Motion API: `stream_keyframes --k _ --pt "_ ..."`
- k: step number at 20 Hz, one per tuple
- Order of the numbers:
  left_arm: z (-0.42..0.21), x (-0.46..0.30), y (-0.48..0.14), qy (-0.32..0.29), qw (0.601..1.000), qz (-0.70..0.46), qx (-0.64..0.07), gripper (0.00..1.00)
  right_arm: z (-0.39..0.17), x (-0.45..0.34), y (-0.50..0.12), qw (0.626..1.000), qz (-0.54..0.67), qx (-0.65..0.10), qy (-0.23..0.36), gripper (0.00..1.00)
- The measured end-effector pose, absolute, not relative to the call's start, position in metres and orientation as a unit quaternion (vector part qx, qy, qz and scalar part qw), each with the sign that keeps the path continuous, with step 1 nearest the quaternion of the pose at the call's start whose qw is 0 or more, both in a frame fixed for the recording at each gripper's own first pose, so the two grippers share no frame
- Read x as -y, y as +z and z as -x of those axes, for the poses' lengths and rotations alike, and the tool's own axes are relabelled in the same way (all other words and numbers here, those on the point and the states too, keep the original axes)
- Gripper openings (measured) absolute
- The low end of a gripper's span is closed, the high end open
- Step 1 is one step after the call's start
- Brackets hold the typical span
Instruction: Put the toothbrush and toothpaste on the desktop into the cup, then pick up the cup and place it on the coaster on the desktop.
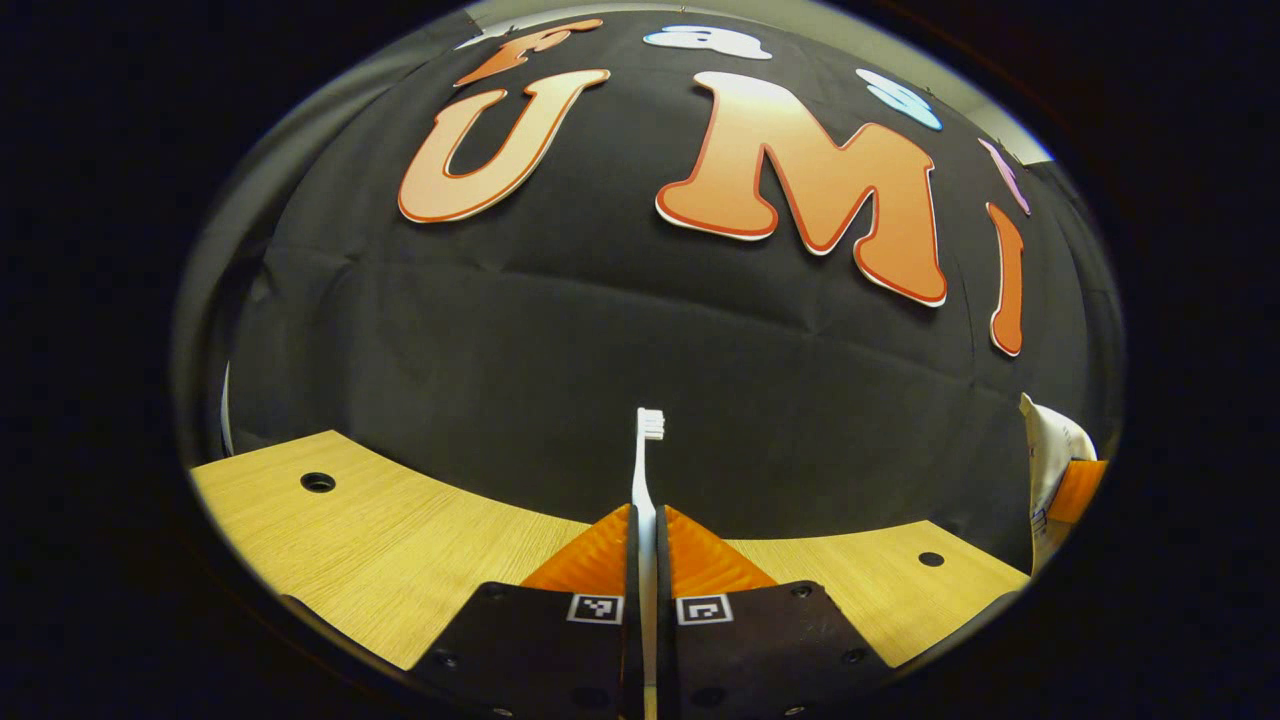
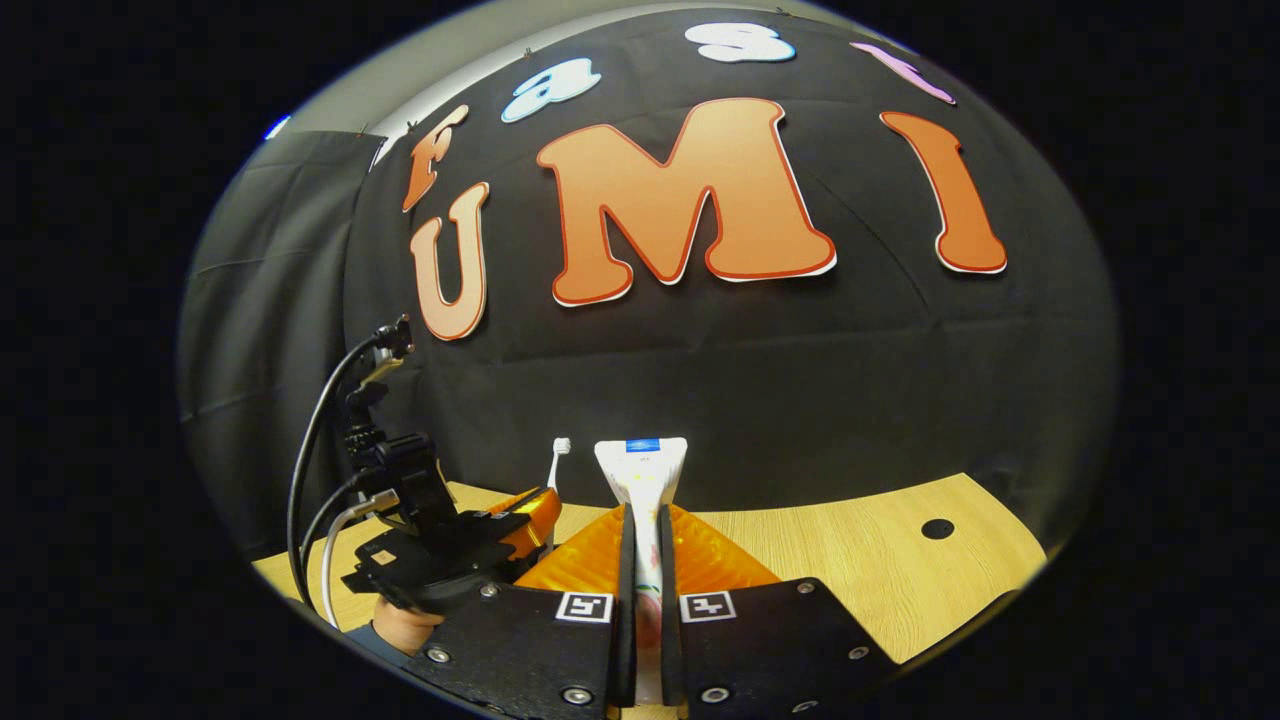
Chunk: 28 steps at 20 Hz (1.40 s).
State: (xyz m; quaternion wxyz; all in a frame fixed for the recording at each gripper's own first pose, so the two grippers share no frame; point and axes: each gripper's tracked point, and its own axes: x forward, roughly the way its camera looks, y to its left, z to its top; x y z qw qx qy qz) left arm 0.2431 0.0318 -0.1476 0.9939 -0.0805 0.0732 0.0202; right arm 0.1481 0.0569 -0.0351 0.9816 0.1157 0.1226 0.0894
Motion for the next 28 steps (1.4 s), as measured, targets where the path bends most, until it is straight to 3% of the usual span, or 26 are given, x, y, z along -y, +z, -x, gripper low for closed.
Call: stream_keyframes --k 8,25,27,28 --pt "-0.243 -0.044 -0.15 0.037 0.992 0.104 -0.058 0.05 -0.151 -0.049 -0.044 0.981 -0.127 -0.124 0.081 0.11" --pt "-0.23 -0.039 -0.181 0.039 0.989 0.088 -0.11 0.05 -0.151 -0.038 -0.058 0.978 -0.146 -0.127 0.077 0.1" --pt "-0.223 -0.034 -0.18 0.03 0.99 0.08 -0.111 0.06 -0.148 -0.04 -0.056 0.977 -0.151 -0.126 0.078 0.1" --pt "-0.218 -0.03 -0.177 0.023 0.991 0.073 -0.114 0.13 -0.147 -0.039 -0.054 0.977 -0.151 -0.126 0.077 0.1"
